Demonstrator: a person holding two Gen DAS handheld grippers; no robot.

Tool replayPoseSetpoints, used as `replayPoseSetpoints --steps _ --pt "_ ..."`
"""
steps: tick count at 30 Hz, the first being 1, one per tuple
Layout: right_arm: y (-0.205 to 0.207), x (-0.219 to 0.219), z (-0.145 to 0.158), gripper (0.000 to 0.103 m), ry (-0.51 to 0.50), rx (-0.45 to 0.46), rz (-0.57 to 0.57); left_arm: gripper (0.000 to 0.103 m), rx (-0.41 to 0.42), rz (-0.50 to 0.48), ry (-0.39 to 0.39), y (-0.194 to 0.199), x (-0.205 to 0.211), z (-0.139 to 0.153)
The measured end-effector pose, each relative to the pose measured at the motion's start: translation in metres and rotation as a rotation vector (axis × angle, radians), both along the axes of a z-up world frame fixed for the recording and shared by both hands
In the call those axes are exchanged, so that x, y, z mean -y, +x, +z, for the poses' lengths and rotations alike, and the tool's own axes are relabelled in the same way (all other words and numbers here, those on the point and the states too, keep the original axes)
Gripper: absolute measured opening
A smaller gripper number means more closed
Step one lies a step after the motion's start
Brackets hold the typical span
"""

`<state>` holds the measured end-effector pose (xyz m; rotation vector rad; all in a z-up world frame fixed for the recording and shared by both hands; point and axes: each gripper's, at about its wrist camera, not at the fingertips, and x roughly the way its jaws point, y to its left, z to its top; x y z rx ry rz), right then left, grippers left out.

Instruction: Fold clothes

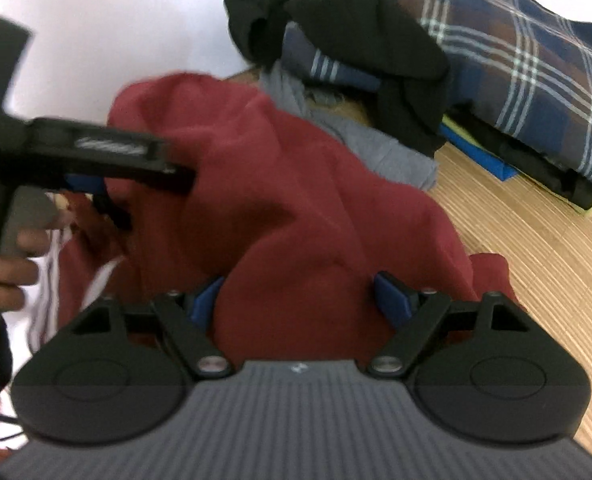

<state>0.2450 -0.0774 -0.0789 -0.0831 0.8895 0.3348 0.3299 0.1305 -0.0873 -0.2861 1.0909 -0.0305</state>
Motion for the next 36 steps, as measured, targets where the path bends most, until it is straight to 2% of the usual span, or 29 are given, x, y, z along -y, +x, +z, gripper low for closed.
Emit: replayPoseSetpoints --steps 2,3,4,5,6,7,8,9,10,12,16,18,20,23,27,30,32,33,35,36 --pt "0.000 -0.013 -0.007 0.084 -0.074 0.008 0.057 0.103 -0.086 0.065 -0.106 0.007 -0.012 -0.022" --pt "-0.001 -0.017 -0.010 0.084 -0.089 0.009 0.078 0.103 -0.096 0.093 -0.153 0.008 -0.019 -0.028" --pt "-0.002 -0.018 -0.011 0.083 -0.077 0.017 0.075 0.103 -0.087 0.096 -0.169 0.008 -0.023 -0.029" --pt "-0.004 -0.017 -0.012 0.075 -0.058 0.026 0.065 0.103 -0.090 0.068 -0.163 0.009 -0.024 -0.031" --pt "-0.006 -0.017 -0.012 0.072 -0.040 0.036 0.054 0.090 -0.060 0.018 -0.161 0.008 -0.024 -0.031" --pt "-0.008 -0.016 -0.013 0.061 -0.021 0.046 0.043 0.065 -0.012 -0.041 -0.172 0.005 -0.023 -0.029" --pt "-0.011 -0.014 -0.012 0.054 0.012 0.055 0.031 0.053 0.021 -0.080 -0.195 0.002 -0.024 -0.027" --pt "-0.015 -0.009 -0.010 0.038 0.064 0.062 0.013 0.048 0.040 -0.095 -0.211 -0.002 -0.024 -0.024" --pt "-0.021 -0.002 -0.006 0.031 0.132 0.069 -0.015 0.044 0.065 -0.110 -0.198 -0.008 -0.022 -0.019" --pt "-0.032 0.007 0.003 0.026 0.238 0.095 -0.055 0.039 0.138 -0.165 -0.153 -0.021 -0.017 -0.006" --pt "-0.062 0.028 0.035 0.023 0.450 0.180 -0.101 0.037 0.301 -0.266 -0.076 -0.050 -0.008 0.034" --pt "-0.079 0.042 0.054 0.022 0.556 0.230 -0.115 0.037 0.376 -0.313 -0.079 -0.065 -0.003 0.060" --pt "-0.101 0.059 0.075 0.017 0.637 0.296 -0.117 0.035 0.453 -0.364 -0.081 -0.081 0.007 0.087" --pt "-0.142 0.087 0.111 0.013 0.694 0.417 -0.111 0.036 0.555 -0.480 -0.108 -0.115 0.044 0.124" --pt "-0.212 0.126 0.145 0.013 0.640 0.555 -0.159 0.037 0.616 -0.661 -0.157 -0.171 0.106 0.152" --pt "-0.268 0.152 0.149 0.012 0.565 0.600 -0.266 0.044 0.583 -0.790 -0.184 -0.207 0.157 0.151" --pt "-0.300 0.174 0.137 0.015 0.485 0.560 -0.378 0.050 0.504 -0.863 -0.165 -0.231 0.195 0.137" --pt "-0.312 0.185 0.127 0.017 0.436 0.508 -0.440 0.054 0.450 -0.891 -0.153 -0.243 0.210 0.126" --pt "-0.330 0.204 0.096 0.032 0.280 0.367 -0.611 0.056 0.343 -0.919 -0.126 -0.255 0.233 0.108" --pt "-0.338 0.213 0.080 0.034 0.196 0.293 -0.697 0.056 0.300 -0.924 -0.109 -0.265 0.238 0.098"
